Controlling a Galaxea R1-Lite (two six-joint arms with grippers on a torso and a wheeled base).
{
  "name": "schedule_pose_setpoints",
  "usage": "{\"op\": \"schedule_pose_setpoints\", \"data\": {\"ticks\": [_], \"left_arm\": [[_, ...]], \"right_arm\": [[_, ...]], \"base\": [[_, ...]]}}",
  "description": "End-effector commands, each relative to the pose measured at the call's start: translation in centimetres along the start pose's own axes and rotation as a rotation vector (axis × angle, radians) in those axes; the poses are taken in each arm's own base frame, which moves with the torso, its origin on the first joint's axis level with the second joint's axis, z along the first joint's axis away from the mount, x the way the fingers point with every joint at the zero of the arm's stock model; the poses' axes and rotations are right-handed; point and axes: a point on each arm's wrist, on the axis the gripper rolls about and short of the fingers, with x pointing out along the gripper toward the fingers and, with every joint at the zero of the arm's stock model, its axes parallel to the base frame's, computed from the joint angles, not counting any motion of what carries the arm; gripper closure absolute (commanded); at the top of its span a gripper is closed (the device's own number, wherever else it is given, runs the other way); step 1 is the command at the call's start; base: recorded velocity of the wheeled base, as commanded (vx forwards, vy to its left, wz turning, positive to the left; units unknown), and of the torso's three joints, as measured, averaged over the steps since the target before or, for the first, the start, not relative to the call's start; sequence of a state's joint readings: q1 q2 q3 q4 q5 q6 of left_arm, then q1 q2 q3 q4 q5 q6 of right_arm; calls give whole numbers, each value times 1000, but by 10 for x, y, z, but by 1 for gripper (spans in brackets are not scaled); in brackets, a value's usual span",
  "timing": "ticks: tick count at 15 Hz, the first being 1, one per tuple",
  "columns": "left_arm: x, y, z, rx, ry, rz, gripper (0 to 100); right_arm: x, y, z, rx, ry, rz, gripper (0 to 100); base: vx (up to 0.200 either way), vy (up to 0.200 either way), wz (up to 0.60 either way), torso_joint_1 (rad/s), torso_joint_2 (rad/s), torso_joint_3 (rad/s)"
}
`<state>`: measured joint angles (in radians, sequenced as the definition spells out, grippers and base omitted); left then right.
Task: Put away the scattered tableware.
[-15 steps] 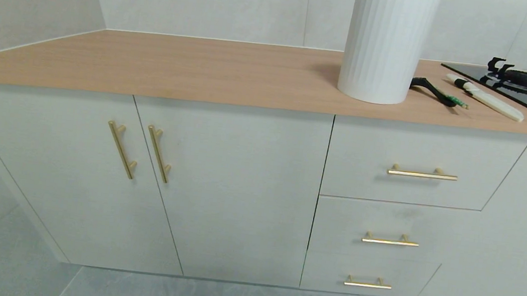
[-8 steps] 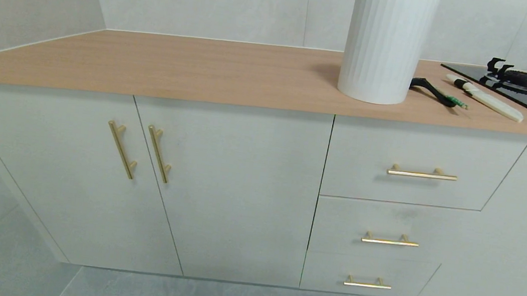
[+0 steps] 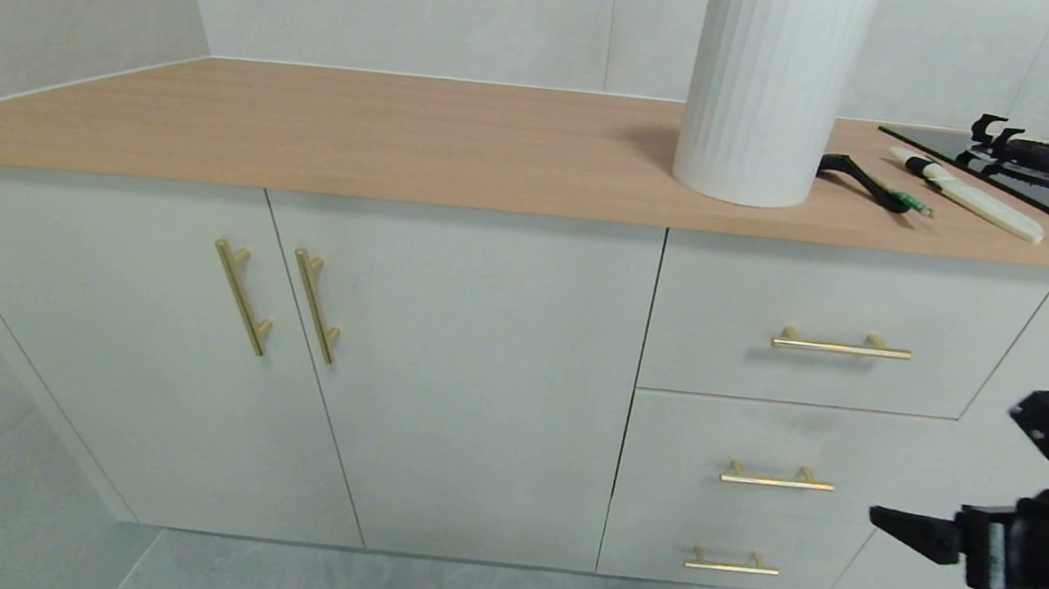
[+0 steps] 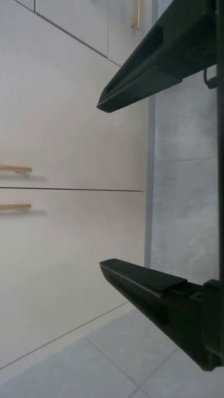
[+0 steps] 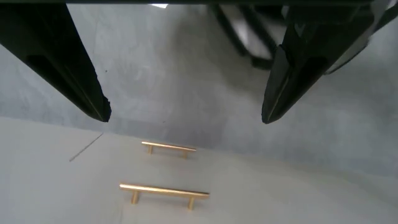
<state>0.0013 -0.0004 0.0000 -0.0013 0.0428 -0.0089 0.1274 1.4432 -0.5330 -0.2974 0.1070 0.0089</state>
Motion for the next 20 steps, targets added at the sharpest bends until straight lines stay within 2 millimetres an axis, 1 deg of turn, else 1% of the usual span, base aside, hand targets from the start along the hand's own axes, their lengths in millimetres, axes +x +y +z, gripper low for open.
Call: {"op": "schedule_pose_setpoints", "data": {"ticks": [1, 4, 6, 7, 8, 9, 14, 17, 20], "left_arm": [[0, 0, 0, 0, 0, 0, 0], [0, 0, 0, 0, 0, 0, 0], [0, 0, 0, 0, 0, 0, 0], [0, 0, 0, 0, 0, 0, 0], [0, 0, 0, 0, 0, 0, 0], [0, 0, 0, 0, 0, 0, 0], [0, 0, 0, 0, 0, 0, 0], [0, 0, 0, 0, 0, 0, 0], [0, 0, 0, 0, 0, 0, 0]], "right_arm": [[126, -8, -20, -10, 118, -52, 0], [167, -14, -24, -15, 53, -115, 0], [187, -18, -28, -11, 41, -145, 0], [195, -19, -32, -12, 37, -155, 0], [202, -20, -31, -12, 6, -176, 0], [207, -24, -33, -10, -5, -204, 0], [230, -27, -24, -8, -58, -283, 0], [240, -30, -27, -6, -57, -320, 0], [241, -30, -30, -8, -41, -320, 0]], "base": [[0, 0, 0, 0, 0, 0], [0, 0, 0, 0, 0, 0], [0, 0, 0, 0, 0, 0], [0, 0, 0, 0, 0, 0], [0, 0, 0, 0, 0, 0], [0, 0, 0, 0, 0, 0], [0, 0, 0, 0, 0, 0], [0, 0, 0, 0, 0, 0], [0, 0, 0, 0, 0, 0]]}}
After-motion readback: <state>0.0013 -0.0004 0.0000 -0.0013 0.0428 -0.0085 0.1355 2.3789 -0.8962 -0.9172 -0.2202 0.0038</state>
